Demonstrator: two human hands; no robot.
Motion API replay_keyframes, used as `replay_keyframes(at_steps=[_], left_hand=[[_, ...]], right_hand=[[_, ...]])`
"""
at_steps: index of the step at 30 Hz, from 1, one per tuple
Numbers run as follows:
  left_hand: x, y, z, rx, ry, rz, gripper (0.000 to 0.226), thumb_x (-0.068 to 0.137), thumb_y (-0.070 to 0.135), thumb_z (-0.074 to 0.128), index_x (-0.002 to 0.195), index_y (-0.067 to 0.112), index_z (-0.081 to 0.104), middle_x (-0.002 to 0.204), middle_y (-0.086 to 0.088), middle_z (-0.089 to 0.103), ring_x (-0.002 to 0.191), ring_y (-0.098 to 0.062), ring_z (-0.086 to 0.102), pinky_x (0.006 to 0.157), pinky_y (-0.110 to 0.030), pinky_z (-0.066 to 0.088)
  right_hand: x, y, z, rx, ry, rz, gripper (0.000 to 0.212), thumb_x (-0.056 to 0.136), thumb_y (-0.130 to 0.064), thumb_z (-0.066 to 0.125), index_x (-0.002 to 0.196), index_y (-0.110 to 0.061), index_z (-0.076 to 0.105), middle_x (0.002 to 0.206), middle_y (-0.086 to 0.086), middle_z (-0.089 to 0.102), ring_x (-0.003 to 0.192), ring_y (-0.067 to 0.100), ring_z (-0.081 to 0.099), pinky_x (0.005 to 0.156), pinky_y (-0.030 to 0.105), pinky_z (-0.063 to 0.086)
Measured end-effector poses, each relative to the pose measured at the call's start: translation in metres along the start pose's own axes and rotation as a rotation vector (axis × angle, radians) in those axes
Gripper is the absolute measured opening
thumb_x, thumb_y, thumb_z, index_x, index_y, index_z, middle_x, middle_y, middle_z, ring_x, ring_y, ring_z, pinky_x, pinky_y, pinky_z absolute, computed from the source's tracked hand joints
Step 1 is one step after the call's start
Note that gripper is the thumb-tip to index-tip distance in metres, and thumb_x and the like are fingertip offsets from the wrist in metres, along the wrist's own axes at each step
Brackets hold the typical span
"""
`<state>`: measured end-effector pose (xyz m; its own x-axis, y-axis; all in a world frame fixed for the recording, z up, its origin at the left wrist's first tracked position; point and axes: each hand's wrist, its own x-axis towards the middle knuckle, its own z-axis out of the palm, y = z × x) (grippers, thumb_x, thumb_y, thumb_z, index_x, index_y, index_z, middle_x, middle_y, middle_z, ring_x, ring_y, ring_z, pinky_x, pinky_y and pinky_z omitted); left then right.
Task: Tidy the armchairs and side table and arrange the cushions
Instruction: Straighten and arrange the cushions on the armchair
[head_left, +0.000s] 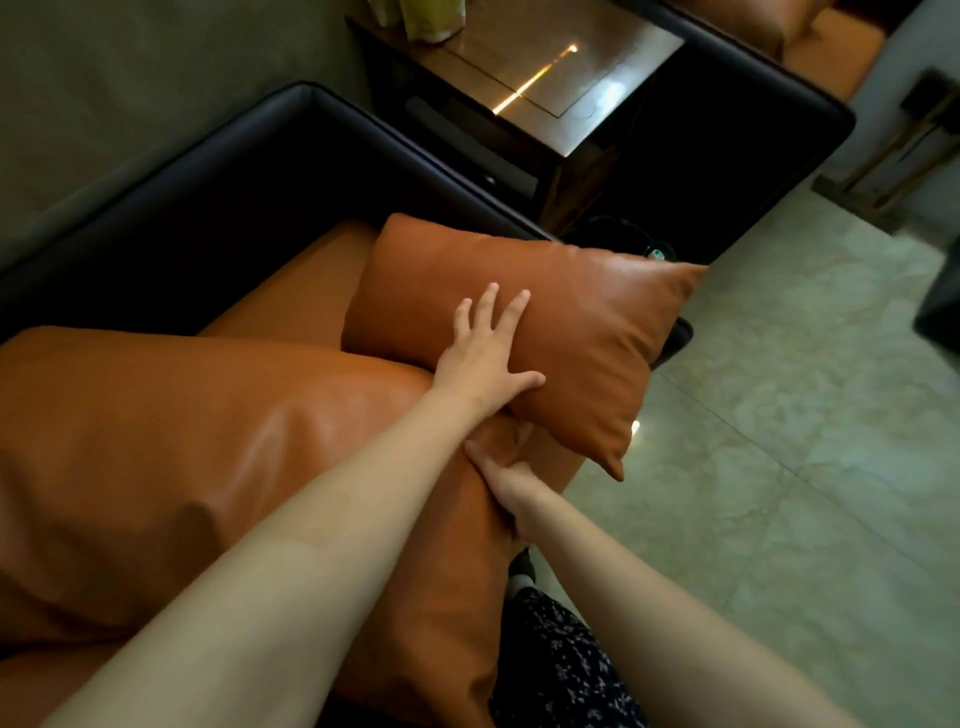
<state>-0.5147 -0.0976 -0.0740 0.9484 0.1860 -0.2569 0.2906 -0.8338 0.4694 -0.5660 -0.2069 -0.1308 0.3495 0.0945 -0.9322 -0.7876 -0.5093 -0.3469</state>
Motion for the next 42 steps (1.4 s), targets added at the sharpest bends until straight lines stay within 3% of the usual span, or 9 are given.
replay_keyframes(at_steps=[3,7,17,19,21,26,30,35,42], left_hand=[[-0.003,0.006,0.005,0.018,0.030,-0.014,0.093,0.080,0.051,0.069,0.150,0.035,0.011,0.160,0.001,0.000,0.145,-0.033,0.000,0.097,-0.047,0.045],[-0.012,0.008,0.024,0.034,-0.011,0.010,0.083,0.081,0.046,0.070,0.147,0.034,0.020,0.158,0.000,0.005,0.143,-0.034,0.004,0.092,-0.045,0.050],[-0.013,-0.007,0.047,0.067,-0.247,0.125,0.070,0.088,0.032,0.065,0.146,0.038,0.026,0.158,0.007,-0.003,0.144,-0.028,-0.008,0.104,-0.045,0.041],[-0.010,-0.010,0.040,0.039,-0.248,0.144,0.064,0.090,0.034,0.062,0.145,0.037,0.030,0.157,0.009,0.003,0.143,-0.026,-0.002,0.105,-0.045,0.042],[-0.004,-0.015,0.032,0.039,-0.190,0.155,0.060,0.091,0.038,0.059,0.144,0.033,0.032,0.156,0.007,0.013,0.142,-0.024,0.008,0.104,-0.047,0.041],[0.018,-0.024,0.008,0.112,-0.095,0.066,0.077,0.088,0.042,0.062,0.151,0.025,0.020,0.160,-0.002,0.004,0.146,-0.025,0.000,0.111,-0.048,0.031],[0.048,-0.018,-0.015,0.192,-0.132,0.127,0.090,0.084,0.042,0.068,0.152,0.026,0.012,0.161,-0.002,0.001,0.148,-0.024,-0.004,0.112,-0.048,0.027],[0.080,-0.005,-0.024,0.277,-0.237,0.176,0.109,0.070,0.046,0.079,0.152,0.032,0.009,0.161,0.002,-0.003,0.148,-0.021,-0.006,0.116,-0.048,0.021],[0.126,0.000,-0.024,0.533,-0.483,0.233,0.137,0.054,0.052,0.086,0.151,0.035,-0.009,0.161,0.002,-0.007,0.148,-0.019,-0.009,0.119,-0.043,0.006]], right_hand=[[-0.010,0.011,0.008,0.004,-0.021,-0.016,0.109,0.075,-0.071,0.061,0.153,-0.015,0.011,0.153,0.007,0.031,0.136,0.032,0.037,0.108,0.045,0.036],[-0.021,0.041,0.011,0.046,-0.077,0.067,0.116,0.072,-0.077,0.058,0.154,-0.021,-0.003,0.155,0.007,0.026,0.137,0.034,0.035,0.110,0.049,0.035],[-0.012,0.050,0.000,0.199,-0.120,0.133,0.124,0.061,-0.078,0.067,0.153,-0.021,0.006,0.153,0.008,0.029,0.134,0.034,0.037,0.106,0.051,0.038],[-0.011,0.047,-0.006,0.259,-0.083,0.111,0.122,0.062,-0.072,0.071,0.152,-0.022,0.006,0.153,0.008,0.028,0.135,0.034,0.036,0.105,0.052,0.037],[-0.009,0.042,-0.018,0.337,0.070,0.031,0.120,0.067,-0.064,0.074,0.152,-0.021,0.002,0.155,0.008,0.024,0.137,0.033,0.033,0.105,0.048,0.036],[-0.003,0.012,-0.070,0.457,0.370,0.002,0.137,0.058,-0.064,0.080,0.151,-0.015,-0.009,0.155,0.016,0.021,0.138,0.039,0.031,0.110,0.055,0.032],[-0.003,-0.029,-0.118,0.238,0.557,-0.156,0.131,0.063,-0.061,0.079,0.152,-0.022,-0.009,0.157,0.019,0.010,0.143,0.040,0.018,0.113,0.056,0.027],[0.005,-0.068,-0.136,0.154,0.559,-0.262,0.137,0.061,-0.059,0.081,0.150,-0.024,-0.016,0.156,0.021,0.009,0.142,0.040,0.019,0.111,0.057,0.029],[0.029,-0.070,-0.153,0.284,0.534,-0.257,0.137,0.062,-0.044,0.087,0.150,-0.031,-0.018,0.156,0.016,0.015,0.137,0.036,0.033,0.110,0.050,0.034]])
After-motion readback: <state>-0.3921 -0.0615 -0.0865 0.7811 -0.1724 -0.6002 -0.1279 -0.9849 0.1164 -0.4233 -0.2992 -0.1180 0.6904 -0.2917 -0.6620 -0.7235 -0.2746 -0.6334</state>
